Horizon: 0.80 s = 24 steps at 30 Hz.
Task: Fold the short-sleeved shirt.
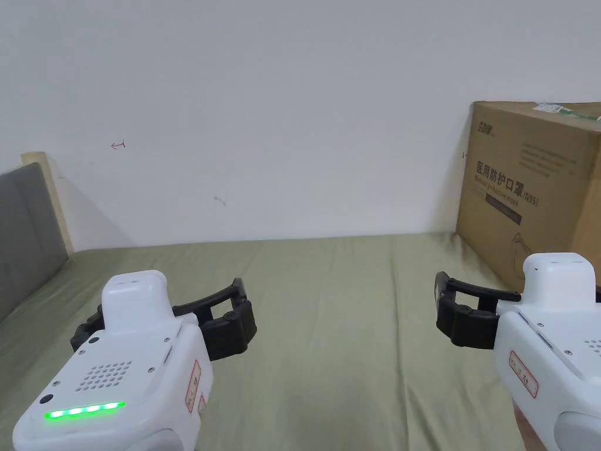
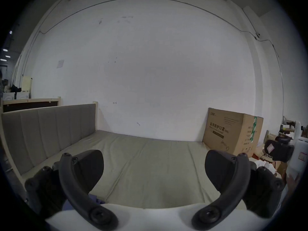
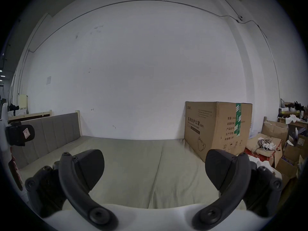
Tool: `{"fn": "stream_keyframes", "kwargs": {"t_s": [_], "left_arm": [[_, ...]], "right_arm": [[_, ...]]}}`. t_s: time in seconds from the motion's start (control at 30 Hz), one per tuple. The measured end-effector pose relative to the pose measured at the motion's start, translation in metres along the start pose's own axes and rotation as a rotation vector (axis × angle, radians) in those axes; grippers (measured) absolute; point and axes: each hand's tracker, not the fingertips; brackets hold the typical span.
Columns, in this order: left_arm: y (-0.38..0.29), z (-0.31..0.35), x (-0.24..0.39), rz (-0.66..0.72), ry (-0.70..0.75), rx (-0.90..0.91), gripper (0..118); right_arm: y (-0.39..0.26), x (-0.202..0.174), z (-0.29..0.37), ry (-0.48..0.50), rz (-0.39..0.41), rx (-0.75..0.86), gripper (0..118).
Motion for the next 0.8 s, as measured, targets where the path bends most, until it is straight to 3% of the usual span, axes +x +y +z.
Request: {"fn": "stream_keyframes", "kwargs": {"t_s": [0.8], "left_arm": [[0.001,0.004,0.019,-0.041,-0.027,0.0,118]], "right_arm": [[0.0,-0.007,-0.006,0.034,0.034,-0.025,118]]}}
